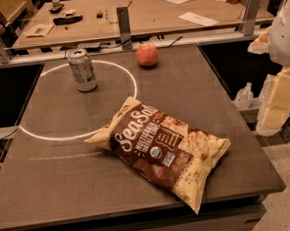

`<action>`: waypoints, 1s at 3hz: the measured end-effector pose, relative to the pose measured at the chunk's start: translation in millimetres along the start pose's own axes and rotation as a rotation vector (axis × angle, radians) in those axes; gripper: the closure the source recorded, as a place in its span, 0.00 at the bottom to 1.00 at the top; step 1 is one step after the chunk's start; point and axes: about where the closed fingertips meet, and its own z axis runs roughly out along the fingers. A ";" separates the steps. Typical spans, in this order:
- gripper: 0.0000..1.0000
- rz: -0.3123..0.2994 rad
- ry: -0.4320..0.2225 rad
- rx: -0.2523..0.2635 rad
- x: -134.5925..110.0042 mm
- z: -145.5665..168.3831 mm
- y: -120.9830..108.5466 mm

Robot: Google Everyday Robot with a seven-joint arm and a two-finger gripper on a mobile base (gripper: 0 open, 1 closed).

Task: Pick 7up can

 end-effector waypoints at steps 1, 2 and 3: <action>0.00 0.000 0.000 0.000 0.0 0.0 0.0; 0.00 0.001 -0.020 0.007 -1.8 -2.7 -1.8; 0.00 0.112 -0.115 0.027 7.8 -4.5 -15.1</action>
Offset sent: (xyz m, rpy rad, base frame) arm 0.0025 0.0004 0.0018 0.0383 -0.0044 0.0074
